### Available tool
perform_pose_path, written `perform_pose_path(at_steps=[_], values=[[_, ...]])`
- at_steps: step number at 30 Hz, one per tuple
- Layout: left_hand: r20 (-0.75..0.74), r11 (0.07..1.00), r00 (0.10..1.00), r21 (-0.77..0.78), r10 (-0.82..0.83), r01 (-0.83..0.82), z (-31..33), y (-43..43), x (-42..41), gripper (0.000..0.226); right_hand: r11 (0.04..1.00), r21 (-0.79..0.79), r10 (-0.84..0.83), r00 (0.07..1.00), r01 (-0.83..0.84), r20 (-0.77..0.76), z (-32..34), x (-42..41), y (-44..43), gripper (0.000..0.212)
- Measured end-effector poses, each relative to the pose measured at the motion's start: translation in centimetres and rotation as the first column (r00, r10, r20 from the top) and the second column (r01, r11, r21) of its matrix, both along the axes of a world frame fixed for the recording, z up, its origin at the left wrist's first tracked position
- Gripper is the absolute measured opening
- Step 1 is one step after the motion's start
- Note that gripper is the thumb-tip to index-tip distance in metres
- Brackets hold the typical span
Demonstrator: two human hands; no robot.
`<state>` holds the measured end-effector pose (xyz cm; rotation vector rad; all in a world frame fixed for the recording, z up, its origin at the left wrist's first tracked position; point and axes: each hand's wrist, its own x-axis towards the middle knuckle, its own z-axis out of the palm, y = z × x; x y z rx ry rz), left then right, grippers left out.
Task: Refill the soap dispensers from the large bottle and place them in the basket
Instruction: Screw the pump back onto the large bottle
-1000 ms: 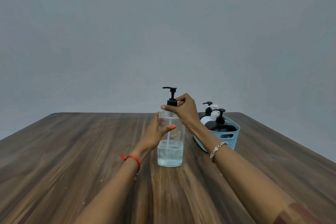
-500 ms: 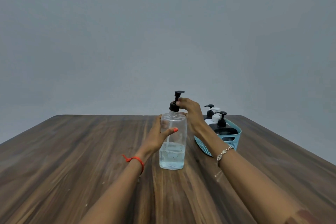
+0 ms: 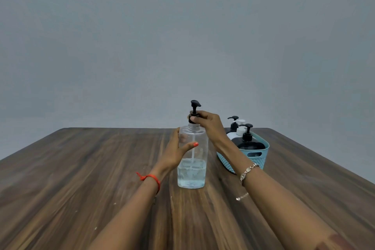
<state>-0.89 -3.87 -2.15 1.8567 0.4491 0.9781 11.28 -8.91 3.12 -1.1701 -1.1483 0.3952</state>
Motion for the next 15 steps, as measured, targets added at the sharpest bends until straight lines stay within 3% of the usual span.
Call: perform_pose_path(at_steps=[2,6,12,15], values=[[-0.006,1.0,1.0,0.003,0.0,0.0,0.0,0.0,0.0,0.065,0.998,0.023,-0.051,0.999,0.051,0.0,-0.1,-0.1,0.0,0.008],[-0.02,1.0,1.0,-0.004,-0.002,0.002,0.0,0.1,-0.1,0.072,0.969,0.036,-0.248,0.963,0.245,0.106,-0.4,-1.1,0.6,0.036],[0.0,1.0,1.0,-0.005,0.0,0.0,0.0,-0.1,-0.1,0.067,0.999,-0.035,0.018,1.0,-0.018,0.021,0.5,-0.2,0.1,0.014],[-0.017,1.0,1.0,0.012,0.005,-0.005,0.0,-0.1,-0.1,0.067,0.994,-0.004,-0.109,0.994,0.109,0.03,0.2,-0.5,0.1,0.019]])
